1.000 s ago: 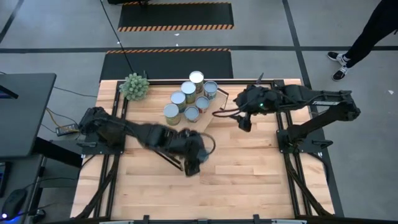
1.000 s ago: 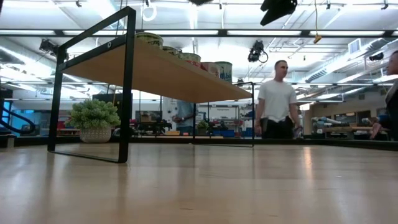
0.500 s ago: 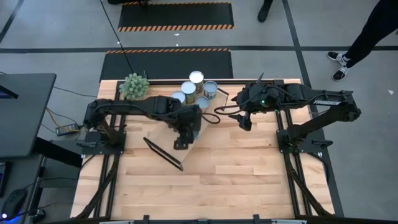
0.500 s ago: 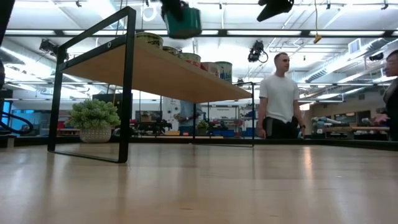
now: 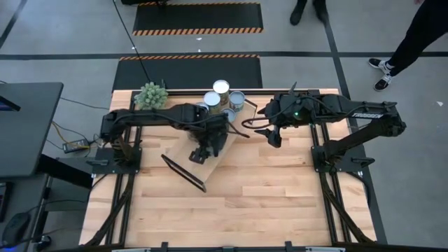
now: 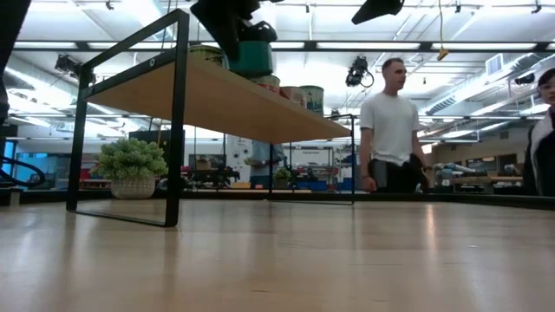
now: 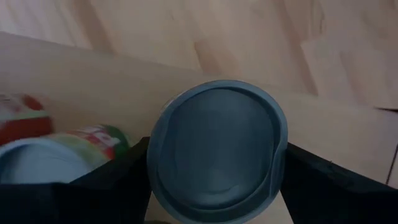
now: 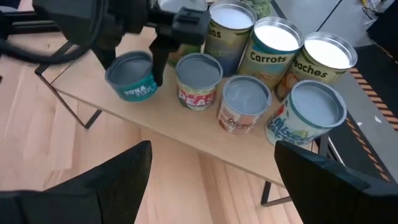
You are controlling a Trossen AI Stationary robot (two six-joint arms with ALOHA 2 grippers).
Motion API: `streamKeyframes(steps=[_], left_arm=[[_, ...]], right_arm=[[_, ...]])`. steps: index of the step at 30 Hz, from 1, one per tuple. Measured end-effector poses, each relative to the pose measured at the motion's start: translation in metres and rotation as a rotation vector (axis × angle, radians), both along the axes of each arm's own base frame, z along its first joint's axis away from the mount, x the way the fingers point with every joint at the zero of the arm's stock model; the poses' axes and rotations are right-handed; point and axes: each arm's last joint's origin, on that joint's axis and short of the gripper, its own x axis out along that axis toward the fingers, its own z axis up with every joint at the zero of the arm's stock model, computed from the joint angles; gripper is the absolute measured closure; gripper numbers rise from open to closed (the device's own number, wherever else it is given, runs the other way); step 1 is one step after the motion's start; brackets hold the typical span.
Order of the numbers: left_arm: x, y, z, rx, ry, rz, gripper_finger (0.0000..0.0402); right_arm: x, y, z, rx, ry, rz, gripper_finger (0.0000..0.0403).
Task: Pick and place cans onto a shelf
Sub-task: Put the canned tuna on the shelf
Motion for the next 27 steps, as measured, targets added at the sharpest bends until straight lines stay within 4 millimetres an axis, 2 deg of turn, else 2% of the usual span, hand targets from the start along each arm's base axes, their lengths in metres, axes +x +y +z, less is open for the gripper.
streamKeyframes(steps=[4, 10, 12, 21, 27], left_arm=[[0.000, -0.004, -0.001, 0.010, 0.009, -0.044, 0.0114], [-0.001, -0.014, -0.002, 0.107, 0.011, -0.302, 0.0114], [-0.001, -0.014, -0.002, 0.104, 0.003, -0.327, 0.0114], [0.005, -0.013, -0.017, 0.106, 0.071, -0.366, 0.0114], [0.008, -0.013, -0.020, 0.108, 0.085, -0.278, 0.0095]], right_arm=[[0.001, 0.000, 0.001, -0.002, -0.009, 0.003, 0.0056], [0.003, 0.000, 0.004, -0.017, -0.042, 0.013, 0.0056], [0.003, 0.000, 0.005, -0.017, -0.054, 0.014, 0.0056], [0.010, 0.001, 0.003, -0.009, -0.064, 0.037, 0.0056], [0.015, 0.001, 0.000, 0.006, -0.053, 0.059, 0.0056]])
